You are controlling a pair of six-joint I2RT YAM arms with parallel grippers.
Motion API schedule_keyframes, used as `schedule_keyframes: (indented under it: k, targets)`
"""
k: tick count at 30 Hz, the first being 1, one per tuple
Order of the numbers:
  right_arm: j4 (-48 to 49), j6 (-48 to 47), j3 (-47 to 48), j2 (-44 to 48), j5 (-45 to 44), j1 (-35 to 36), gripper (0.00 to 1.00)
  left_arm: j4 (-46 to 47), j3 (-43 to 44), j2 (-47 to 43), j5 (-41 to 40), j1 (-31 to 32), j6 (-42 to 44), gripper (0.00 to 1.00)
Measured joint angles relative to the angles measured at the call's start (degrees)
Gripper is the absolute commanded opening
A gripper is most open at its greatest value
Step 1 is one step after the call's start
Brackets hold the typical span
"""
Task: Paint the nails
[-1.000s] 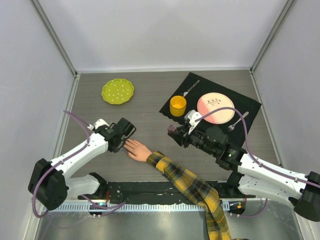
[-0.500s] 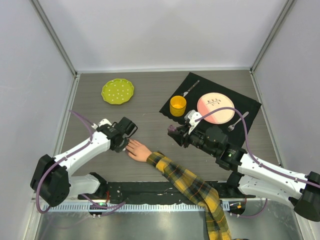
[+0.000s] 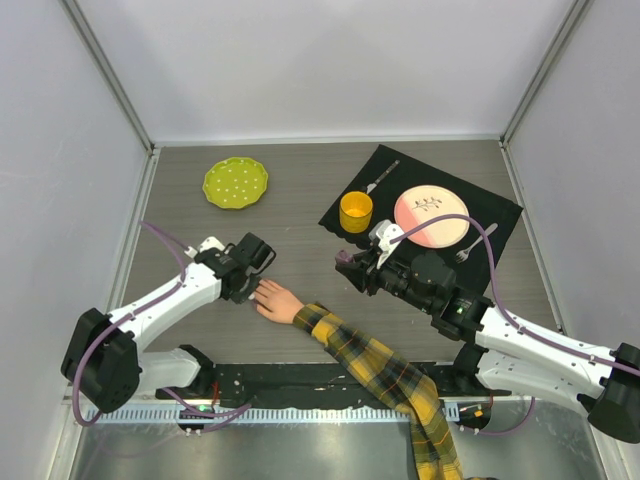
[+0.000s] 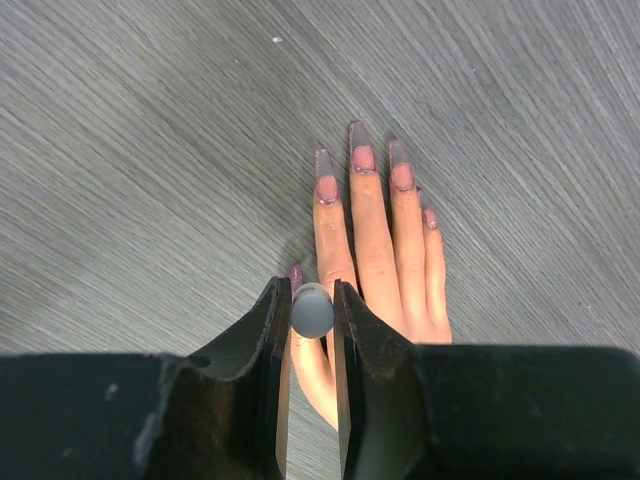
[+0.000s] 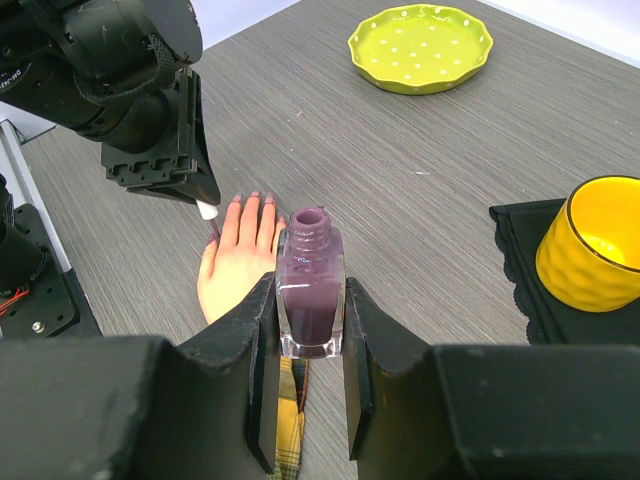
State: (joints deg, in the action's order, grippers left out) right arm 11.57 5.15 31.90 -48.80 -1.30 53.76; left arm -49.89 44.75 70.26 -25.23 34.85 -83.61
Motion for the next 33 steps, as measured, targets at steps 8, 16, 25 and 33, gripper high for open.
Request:
schedule_keyframes:
  k: [8, 16, 25, 33]
  targets:
    - [0.0, 0.0, 0.0, 0.0, 0.0, 0.0, 0.01, -1.6, 0.0, 0.1, -0.2, 0.0, -0.5, 0.0]
    - [0.0, 0.0, 0.0, 0.0, 0.0, 0.0, 0.01, -2.5, 0.0, 0.1, -0.6, 0.0, -1.4, 0.0]
    - [0.0, 0.0, 0.0, 0.0, 0.0, 0.0, 0.01, -2.6, 0.0, 0.7, -2.1, 0.0, -1.4, 0.0]
    - [0.0, 0.0, 0.0, 0.0, 0.0, 0.0, 0.01, -2.7, 0.0, 1.6, -3.1, -1.6, 0.0, 0.0]
